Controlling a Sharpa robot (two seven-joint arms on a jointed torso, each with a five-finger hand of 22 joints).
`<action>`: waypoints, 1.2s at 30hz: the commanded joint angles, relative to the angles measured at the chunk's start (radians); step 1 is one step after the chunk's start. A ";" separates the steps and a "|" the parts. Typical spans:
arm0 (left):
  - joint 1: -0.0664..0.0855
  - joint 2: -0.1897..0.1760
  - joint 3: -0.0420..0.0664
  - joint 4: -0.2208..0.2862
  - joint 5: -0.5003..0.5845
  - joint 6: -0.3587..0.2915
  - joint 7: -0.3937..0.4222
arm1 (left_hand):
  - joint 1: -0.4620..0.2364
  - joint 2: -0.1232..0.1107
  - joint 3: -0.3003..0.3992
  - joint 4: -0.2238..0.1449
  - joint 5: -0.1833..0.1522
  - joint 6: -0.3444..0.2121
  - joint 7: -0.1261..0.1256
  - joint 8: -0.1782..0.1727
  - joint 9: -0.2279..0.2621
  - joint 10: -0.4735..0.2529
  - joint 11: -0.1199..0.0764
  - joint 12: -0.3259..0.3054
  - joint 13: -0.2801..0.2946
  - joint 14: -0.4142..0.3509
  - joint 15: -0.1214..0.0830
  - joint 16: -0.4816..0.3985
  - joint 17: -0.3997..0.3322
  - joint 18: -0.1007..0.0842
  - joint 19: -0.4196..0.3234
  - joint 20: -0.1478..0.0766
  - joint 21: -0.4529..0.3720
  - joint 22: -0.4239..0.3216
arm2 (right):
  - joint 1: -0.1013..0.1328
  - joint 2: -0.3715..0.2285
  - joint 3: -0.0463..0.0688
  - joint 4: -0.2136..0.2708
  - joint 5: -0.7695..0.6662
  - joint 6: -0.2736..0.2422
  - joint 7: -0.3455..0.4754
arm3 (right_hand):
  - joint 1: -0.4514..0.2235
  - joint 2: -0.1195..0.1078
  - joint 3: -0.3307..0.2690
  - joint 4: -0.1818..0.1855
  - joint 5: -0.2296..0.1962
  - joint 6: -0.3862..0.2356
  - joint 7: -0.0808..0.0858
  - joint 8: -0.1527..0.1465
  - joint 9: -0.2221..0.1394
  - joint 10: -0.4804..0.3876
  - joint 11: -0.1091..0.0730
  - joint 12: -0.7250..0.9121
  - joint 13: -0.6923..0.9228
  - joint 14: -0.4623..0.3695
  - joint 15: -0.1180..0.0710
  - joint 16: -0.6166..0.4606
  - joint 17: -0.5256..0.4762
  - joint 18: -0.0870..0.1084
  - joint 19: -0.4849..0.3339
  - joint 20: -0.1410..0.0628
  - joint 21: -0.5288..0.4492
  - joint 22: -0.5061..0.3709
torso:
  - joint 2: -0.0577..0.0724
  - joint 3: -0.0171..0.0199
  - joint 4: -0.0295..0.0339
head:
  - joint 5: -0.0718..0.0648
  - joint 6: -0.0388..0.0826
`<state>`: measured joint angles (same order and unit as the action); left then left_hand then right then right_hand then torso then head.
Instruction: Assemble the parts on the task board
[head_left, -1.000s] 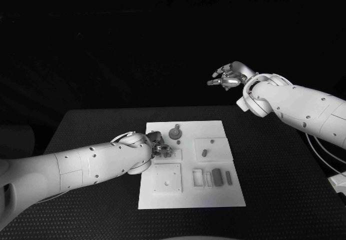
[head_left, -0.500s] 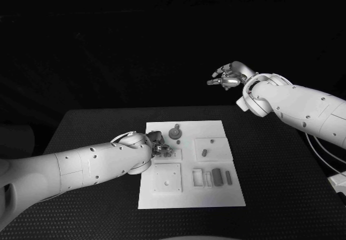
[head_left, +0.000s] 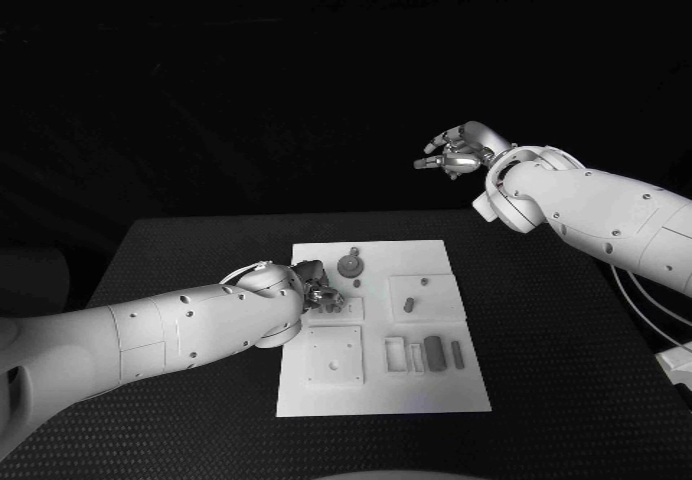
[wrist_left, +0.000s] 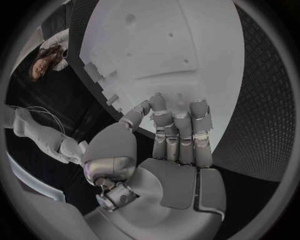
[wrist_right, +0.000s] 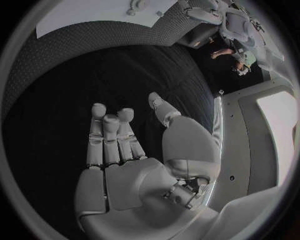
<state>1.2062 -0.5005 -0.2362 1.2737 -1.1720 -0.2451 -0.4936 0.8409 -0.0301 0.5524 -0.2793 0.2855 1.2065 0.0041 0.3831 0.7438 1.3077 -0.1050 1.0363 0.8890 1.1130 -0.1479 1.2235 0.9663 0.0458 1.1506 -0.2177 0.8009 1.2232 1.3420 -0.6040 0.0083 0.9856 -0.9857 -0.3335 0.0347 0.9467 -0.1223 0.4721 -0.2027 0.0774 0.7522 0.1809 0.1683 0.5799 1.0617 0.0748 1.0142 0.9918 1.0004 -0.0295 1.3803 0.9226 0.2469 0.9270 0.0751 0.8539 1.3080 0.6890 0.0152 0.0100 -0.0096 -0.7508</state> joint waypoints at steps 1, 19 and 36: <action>-0.002 0.000 -0.001 0.000 -0.013 0.003 0.002 | 0.061 0.049 0.010 -0.009 0.006 0.000 -0.002 -0.006 0.000 -0.003 -0.001 0.003 -0.001 -0.002 0.000 0.004 -0.002 0.018 0.003 -0.023 -0.007 0.002 | 0.000 0.001 0.000 0.001 0.000 0.010 0.007 | -0.007 0.002 -0.001 0.004 0.002 -0.001 0.008 -0.004 -0.002 -0.009 -0.001 0.004 -0.001 -0.004 -0.003 0.005 -0.001 0.015 -0.006 0.003 -0.005 0.016 | 0.000 -0.0001 0.0003 | -0.001 -0.001; -0.004 0.005 -0.001 -0.005 -0.022 0.007 0.010 | 0.062 0.049 0.009 -0.008 0.006 0.001 -0.002 -0.007 0.000 -0.003 -0.001 0.004 -0.002 -0.002 0.001 0.005 -0.003 0.018 0.003 -0.023 -0.008 0.002 | 0.000 0.001 0.000 0.002 0.000 0.011 0.007 | -0.007 0.002 0.000 0.004 0.002 -0.001 0.008 -0.004 -0.002 -0.010 -0.001 0.005 -0.002 -0.004 -0.003 0.006 -0.002 0.015 -0.006 0.002 -0.005 0.016 | 0.000 0.0004 -0.0007 | -0.001 0.001; -0.013 0.006 -0.001 0.000 -0.028 0.014 0.013 | 0.064 0.050 0.008 -0.009 0.006 0.001 -0.002 -0.007 0.001 -0.003 -0.001 0.004 -0.004 -0.002 0.001 0.005 -0.004 0.018 0.003 -0.023 -0.009 0.003 | 0.000 0.001 0.000 0.005 0.000 0.013 0.008 | -0.008 0.002 0.000 0.004 0.002 -0.001 0.008 -0.004 -0.002 -0.010 -0.001 0.005 -0.003 -0.004 -0.003 0.006 -0.002 0.015 -0.006 0.002 -0.005 0.016 | 0.000 -0.0001 0.0001 | -0.003 -0.002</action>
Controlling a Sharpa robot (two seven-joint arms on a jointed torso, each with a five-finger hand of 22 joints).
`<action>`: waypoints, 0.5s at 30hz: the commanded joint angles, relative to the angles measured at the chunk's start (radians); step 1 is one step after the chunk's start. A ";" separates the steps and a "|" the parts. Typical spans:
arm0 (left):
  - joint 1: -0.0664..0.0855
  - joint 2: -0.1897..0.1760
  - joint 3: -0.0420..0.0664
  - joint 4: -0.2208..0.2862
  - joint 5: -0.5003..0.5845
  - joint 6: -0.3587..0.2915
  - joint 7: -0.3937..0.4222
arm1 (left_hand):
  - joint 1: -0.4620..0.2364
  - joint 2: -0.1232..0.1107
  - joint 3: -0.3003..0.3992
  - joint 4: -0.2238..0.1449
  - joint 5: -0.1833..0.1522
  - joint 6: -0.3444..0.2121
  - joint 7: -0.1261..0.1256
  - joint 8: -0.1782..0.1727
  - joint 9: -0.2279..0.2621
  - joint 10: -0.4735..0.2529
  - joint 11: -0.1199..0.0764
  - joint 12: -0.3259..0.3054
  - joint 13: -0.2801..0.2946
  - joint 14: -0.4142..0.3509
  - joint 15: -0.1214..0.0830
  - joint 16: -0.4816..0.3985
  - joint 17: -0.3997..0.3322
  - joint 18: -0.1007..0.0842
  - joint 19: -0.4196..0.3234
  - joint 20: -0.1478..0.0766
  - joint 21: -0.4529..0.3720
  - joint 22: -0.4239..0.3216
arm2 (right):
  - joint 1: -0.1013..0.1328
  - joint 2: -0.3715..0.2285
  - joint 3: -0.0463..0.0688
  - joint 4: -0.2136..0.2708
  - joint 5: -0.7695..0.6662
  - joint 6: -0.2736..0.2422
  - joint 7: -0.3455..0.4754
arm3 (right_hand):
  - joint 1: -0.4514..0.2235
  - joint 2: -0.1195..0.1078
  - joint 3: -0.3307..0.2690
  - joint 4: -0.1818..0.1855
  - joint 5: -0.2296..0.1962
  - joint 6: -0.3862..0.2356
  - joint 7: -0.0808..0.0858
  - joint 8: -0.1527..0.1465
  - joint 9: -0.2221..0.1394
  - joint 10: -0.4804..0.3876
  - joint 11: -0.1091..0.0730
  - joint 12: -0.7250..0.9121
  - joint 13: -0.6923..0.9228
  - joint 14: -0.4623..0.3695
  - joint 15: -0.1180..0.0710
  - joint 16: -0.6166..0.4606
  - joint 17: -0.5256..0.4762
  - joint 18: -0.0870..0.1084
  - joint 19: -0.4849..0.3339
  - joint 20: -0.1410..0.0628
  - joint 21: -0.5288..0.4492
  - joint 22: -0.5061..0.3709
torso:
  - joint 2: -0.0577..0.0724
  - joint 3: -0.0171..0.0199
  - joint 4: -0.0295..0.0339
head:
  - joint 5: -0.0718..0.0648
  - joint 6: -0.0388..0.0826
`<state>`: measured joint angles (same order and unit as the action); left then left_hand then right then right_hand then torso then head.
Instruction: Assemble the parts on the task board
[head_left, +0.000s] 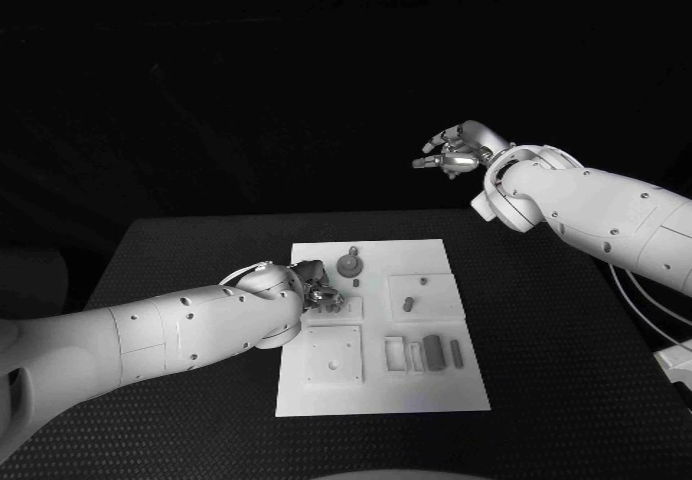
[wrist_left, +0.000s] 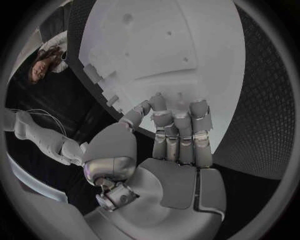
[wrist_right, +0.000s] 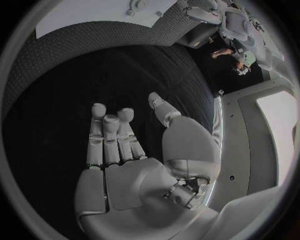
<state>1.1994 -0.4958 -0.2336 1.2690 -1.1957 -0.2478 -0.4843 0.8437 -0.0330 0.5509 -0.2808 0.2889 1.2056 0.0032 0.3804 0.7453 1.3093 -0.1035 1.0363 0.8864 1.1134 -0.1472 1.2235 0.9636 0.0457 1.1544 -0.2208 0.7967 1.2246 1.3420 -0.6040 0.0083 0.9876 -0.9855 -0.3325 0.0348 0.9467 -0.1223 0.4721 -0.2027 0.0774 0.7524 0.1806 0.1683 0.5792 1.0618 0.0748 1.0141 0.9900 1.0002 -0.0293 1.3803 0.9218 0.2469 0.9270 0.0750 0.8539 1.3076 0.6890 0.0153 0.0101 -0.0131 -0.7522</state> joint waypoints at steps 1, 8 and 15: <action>-0.006 0.001 -0.004 0.006 -0.004 0.017 0.004 | 0.061 0.053 0.010 -0.007 0.002 0.002 -0.001 -0.004 -0.001 -0.005 -0.003 0.004 -0.001 -0.002 0.000 0.005 -0.001 0.018 0.000 -0.019 -0.005 0.002 | 0.000 0.001 0.000 0.003 0.000 0.012 0.008 | -0.008 0.002 0.000 0.005 0.002 -0.001 0.008 -0.004 -0.001 -0.010 -0.001 0.005 -0.001 -0.004 -0.003 0.006 -0.001 0.015 -0.006 0.002 -0.005 0.016 | 0.000 -0.0003 0.0000 | 0.000 -0.001; -0.007 -0.003 -0.004 0.010 -0.013 0.016 0.003 | 0.063 0.054 0.010 -0.007 0.002 0.002 -0.002 -0.004 -0.001 -0.005 -0.003 0.004 -0.002 -0.002 0.000 0.006 -0.002 0.018 0.000 -0.019 -0.005 0.002 | 0.000 0.000 0.000 0.004 0.000 0.013 0.008 | -0.008 0.002 0.000 0.005 0.002 -0.002 0.008 -0.004 -0.001 -0.010 -0.001 0.006 -0.001 -0.004 -0.003 0.006 -0.001 0.015 -0.006 0.002 -0.005 0.016 | 0.000 -0.0001 0.0002 | 0.000 -0.001; -0.007 -0.005 -0.004 0.013 -0.018 0.025 0.002 | 0.064 0.054 0.010 -0.008 0.002 0.002 -0.002 -0.004 -0.001 -0.005 -0.003 0.004 -0.002 -0.002 0.000 0.006 -0.002 0.018 0.000 -0.019 -0.005 0.002 | 0.000 0.000 0.000 0.004 0.000 0.013 0.008 | -0.009 0.003 0.000 0.006 0.002 -0.002 0.008 -0.004 -0.002 -0.010 -0.001 0.006 -0.002 -0.004 -0.003 0.007 -0.002 0.015 -0.006 0.002 -0.005 0.016 | 0.000 0.0000 0.0000 | 0.001 -0.002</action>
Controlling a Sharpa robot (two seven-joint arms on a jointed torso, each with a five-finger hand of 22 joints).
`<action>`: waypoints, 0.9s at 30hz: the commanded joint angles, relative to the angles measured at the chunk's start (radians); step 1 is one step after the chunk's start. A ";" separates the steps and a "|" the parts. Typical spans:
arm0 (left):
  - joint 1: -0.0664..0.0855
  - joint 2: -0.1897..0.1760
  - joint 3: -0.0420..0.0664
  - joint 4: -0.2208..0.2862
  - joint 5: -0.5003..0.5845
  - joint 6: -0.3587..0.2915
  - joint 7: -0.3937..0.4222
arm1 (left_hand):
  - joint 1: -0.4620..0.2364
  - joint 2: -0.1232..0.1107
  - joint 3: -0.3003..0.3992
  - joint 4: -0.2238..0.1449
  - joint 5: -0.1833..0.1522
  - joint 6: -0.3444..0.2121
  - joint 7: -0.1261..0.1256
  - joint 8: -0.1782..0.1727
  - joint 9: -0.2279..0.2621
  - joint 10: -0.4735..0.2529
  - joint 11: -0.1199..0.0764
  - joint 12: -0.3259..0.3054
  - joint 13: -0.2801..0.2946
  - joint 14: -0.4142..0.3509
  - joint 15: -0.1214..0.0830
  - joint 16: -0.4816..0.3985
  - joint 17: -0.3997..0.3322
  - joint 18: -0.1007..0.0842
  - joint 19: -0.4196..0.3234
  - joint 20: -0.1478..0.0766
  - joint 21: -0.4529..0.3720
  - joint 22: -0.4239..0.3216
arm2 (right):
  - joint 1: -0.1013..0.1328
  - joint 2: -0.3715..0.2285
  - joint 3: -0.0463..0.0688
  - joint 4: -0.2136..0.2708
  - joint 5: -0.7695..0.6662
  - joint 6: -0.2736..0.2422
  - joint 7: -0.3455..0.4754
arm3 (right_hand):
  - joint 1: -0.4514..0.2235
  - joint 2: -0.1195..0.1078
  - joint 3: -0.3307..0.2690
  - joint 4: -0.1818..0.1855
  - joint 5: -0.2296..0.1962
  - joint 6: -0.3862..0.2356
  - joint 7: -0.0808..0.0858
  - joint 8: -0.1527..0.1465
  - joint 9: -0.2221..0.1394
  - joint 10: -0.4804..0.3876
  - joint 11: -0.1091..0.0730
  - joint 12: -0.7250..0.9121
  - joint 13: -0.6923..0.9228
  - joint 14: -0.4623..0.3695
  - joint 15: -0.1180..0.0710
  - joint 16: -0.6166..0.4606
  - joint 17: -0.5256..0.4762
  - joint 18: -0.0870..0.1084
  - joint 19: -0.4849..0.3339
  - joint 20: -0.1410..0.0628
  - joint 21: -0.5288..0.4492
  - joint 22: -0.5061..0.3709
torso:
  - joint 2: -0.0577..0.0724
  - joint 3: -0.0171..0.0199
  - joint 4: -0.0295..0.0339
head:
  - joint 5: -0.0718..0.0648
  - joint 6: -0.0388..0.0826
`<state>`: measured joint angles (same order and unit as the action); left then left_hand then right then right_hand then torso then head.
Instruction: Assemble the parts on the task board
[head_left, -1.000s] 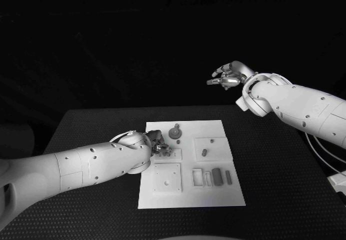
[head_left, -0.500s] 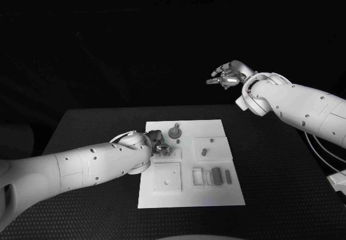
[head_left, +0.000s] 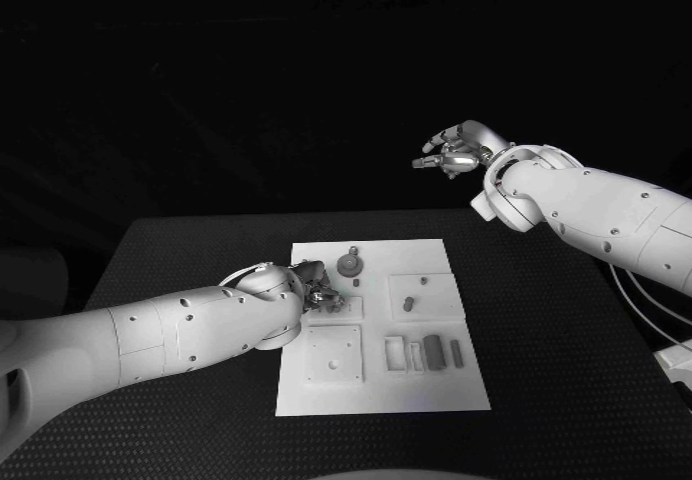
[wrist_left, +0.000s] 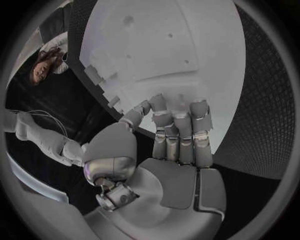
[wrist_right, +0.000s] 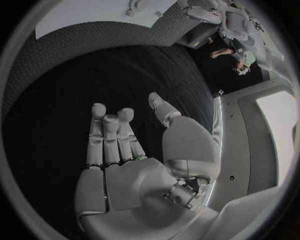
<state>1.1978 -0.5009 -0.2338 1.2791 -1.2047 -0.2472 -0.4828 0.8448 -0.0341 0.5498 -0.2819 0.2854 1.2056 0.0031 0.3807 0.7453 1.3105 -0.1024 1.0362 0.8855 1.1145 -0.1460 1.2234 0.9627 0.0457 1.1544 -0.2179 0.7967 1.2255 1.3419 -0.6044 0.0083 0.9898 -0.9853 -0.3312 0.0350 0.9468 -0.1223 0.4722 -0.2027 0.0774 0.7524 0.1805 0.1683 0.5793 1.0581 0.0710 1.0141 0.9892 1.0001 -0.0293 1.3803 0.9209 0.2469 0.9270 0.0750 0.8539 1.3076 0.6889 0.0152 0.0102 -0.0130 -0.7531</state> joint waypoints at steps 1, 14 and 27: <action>-0.006 0.000 -0.003 0.003 -0.009 0.026 0.000 | 0.063 0.055 0.011 -0.007 0.005 0.002 -0.002 -0.005 -0.001 -0.006 -0.004 0.004 -0.001 -0.004 -0.001 0.006 -0.001 0.018 0.000 -0.022 -0.005 0.001 | 0.000 0.000 0.000 0.002 0.000 0.011 0.008 | -0.010 0.003 0.000 0.006 0.002 -0.002 0.008 -0.005 -0.002 -0.006 0.003 0.006 -0.001 -0.004 -0.003 0.007 -0.001 0.015 -0.006 0.002 -0.005 0.016 | 0.000 0.0001 -0.0001 | 0.001 -0.001; -0.006 -0.003 -0.003 -0.006 -0.009 0.037 0.000 | 0.066 0.057 0.009 -0.006 -0.001 0.001 -0.001 -0.006 -0.001 -0.006 -0.004 0.004 -0.003 -0.004 0.000 0.006 -0.003 0.018 0.000 -0.022 -0.007 0.003 | 0.000 0.000 0.000 0.003 0.001 0.012 0.008 | -0.010 0.003 0.000 0.007 0.002 -0.002 0.008 -0.005 -0.002 -0.006 0.003 0.007 -0.002 -0.004 -0.003 0.007 -0.001 0.015 -0.006 0.002 -0.005 0.017 | 0.000 0.0005 -0.0006 | 0.001 -0.002; -0.006 -0.004 -0.003 -0.018 -0.003 0.050 0.002 | 0.063 0.059 0.001 -0.001 -0.033 -0.006 0.003 -0.013 -0.002 -0.014 0.000 0.004 -0.007 -0.009 0.000 0.006 -0.010 0.016 -0.001 -0.020 -0.016 0.005 | 0.000 0.000 0.000 0.004 0.002 0.012 0.008 | -0.011 0.003 0.000 0.008 0.002 -0.002 0.008 -0.005 -0.002 -0.007 0.003 0.007 -0.002 -0.005 -0.003 0.007 -0.002 0.015 -0.006 0.002 -0.005 0.017 | 0.000 0.0001 -0.0004 | 0.001 -0.002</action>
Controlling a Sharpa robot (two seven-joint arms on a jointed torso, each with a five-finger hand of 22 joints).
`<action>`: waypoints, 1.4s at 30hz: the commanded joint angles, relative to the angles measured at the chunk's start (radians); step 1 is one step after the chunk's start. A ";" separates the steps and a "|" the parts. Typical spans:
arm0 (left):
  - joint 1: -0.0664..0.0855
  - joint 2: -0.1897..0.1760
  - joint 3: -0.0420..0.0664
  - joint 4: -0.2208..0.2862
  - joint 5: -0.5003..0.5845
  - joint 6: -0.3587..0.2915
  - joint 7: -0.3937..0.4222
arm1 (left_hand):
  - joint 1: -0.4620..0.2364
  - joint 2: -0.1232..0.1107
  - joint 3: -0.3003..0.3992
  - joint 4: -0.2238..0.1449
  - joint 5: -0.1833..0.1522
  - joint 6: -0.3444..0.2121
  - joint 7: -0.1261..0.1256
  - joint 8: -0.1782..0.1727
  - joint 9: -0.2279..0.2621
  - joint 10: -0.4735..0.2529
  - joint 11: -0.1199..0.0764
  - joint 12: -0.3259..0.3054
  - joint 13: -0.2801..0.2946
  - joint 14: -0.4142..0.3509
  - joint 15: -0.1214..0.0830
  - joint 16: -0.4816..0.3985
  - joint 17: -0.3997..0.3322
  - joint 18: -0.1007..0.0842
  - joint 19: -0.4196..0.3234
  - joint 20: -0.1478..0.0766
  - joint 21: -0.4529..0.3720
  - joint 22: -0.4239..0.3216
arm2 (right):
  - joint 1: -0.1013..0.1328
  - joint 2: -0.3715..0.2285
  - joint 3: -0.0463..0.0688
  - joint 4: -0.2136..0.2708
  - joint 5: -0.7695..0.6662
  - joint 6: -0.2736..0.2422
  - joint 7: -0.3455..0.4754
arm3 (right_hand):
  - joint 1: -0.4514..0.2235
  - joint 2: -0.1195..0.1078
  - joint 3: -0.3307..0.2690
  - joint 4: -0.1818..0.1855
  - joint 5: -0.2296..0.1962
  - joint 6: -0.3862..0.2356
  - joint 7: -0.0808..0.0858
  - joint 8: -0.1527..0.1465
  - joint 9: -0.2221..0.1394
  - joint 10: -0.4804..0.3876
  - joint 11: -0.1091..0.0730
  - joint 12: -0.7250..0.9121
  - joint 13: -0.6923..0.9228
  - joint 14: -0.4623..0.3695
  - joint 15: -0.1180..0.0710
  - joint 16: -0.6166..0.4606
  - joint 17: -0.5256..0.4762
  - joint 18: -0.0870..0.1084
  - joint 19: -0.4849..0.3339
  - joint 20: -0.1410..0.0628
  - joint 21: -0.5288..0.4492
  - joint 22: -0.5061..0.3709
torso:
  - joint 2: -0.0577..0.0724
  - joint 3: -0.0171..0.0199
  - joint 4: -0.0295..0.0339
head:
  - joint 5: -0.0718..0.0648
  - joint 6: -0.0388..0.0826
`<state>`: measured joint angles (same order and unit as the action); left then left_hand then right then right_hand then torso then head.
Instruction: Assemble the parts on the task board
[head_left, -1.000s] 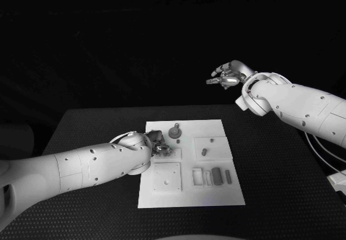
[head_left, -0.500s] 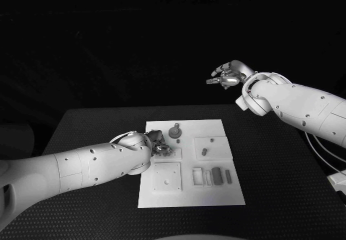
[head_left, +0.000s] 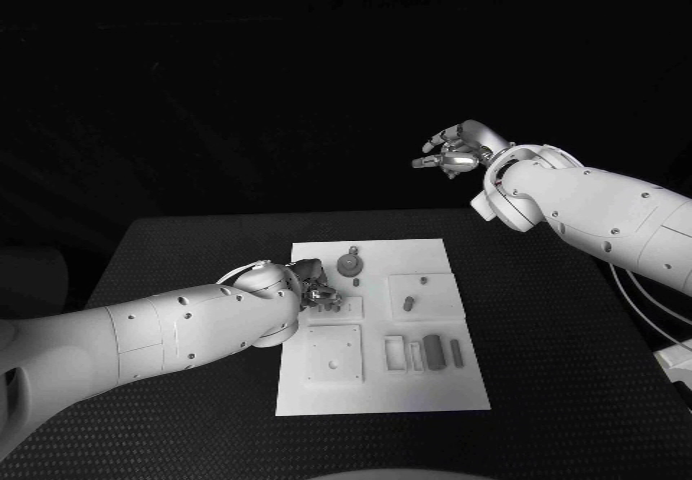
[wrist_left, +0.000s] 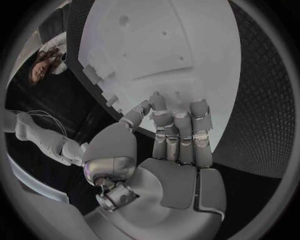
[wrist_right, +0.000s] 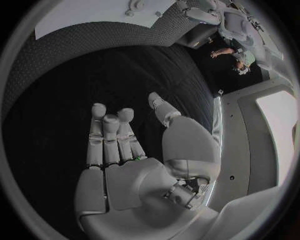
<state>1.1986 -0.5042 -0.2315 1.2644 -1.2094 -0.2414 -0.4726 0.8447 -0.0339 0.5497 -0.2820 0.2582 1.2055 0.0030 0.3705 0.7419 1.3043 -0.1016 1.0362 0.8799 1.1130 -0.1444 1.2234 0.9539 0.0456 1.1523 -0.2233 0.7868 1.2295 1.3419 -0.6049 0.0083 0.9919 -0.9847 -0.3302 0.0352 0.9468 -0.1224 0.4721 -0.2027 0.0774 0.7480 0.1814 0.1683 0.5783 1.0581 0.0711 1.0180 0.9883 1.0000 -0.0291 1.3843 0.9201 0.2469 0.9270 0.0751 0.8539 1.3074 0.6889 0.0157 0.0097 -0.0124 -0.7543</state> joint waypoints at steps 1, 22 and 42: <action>-0.007 0.000 -0.006 -0.003 0.004 0.044 -0.007 | 0.064 0.059 0.001 -0.001 -0.006 -0.006 0.003 -0.003 0.001 -0.008 -0.001 0.004 -0.002 -0.008 -0.002 0.006 -0.001 0.016 0.001 -0.015 -0.006 0.001 | 0.000 0.000 0.000 0.002 0.001 0.011 0.008 | -0.011 0.003 0.000 0.008 0.002 0.002 0.008 -0.005 -0.001 -0.007 0.003 0.004 -0.002 -0.005 -0.003 0.003 -0.001 0.015 -0.006 0.002 -0.005 0.017 | 0.000 -0.0003 0.0001 | 0.000 0.000; -0.009 0.000 -0.006 0.000 0.012 0.040 0.005 | 0.056 0.045 -0.004 0.003 -0.003 -0.005 0.003 -0.004 0.002 -0.010 0.000 0.006 -0.003 -0.009 -0.002 0.007 -0.004 0.015 0.002 -0.015 -0.010 0.002 | 0.000 0.001 0.000 0.002 0.001 0.013 0.009 | -0.011 0.002 0.000 0.008 0.002 0.002 0.008 -0.005 -0.001 -0.007 0.003 0.005 -0.002 -0.005 -0.003 0.004 -0.002 0.015 -0.006 0.002 -0.005 0.017 | 0.000 0.0001 0.0000 | -0.002 -0.003; -0.009 -0.002 -0.006 0.001 0.011 0.060 0.004 | 0.024 0.001 -0.013 0.029 0.017 -0.010 0.006 -0.011 0.002 -0.017 0.002 0.004 -0.011 -0.017 -0.001 0.007 -0.013 0.013 0.002 -0.014 -0.025 0.006 | 0.000 -0.001 0.000 0.008 0.000 0.015 0.013 | -0.012 0.003 0.000 0.009 0.002 0.002 0.008 -0.005 -0.001 -0.007 0.003 0.005 -0.003 -0.005 -0.003 0.004 -0.002 0.015 -0.006 0.002 -0.006 0.017 | 0.000 -0.0003 -0.0008 | -0.002 -0.003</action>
<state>1.1981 -0.5046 -0.2310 1.2678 -1.2042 -0.2243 -0.4576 0.8558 -0.0392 0.5356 -0.2592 0.2700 1.2018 0.0066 0.3645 0.7452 1.2950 -0.0964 1.0362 0.8697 1.1026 -0.1471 1.2274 0.9416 0.0454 1.1492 -0.2199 0.7637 1.2348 1.3419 -0.6059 0.0083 0.9978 -0.9834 -0.3278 0.0371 0.9427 -0.1183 0.4750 -0.2000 0.0774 0.7486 0.1806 0.1683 0.5785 1.0582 0.0711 1.0180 0.9865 0.9988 -0.0279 1.3843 0.9193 0.2469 0.9271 0.0750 0.8539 1.3073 0.6889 0.0156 0.0097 -0.0146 -0.7576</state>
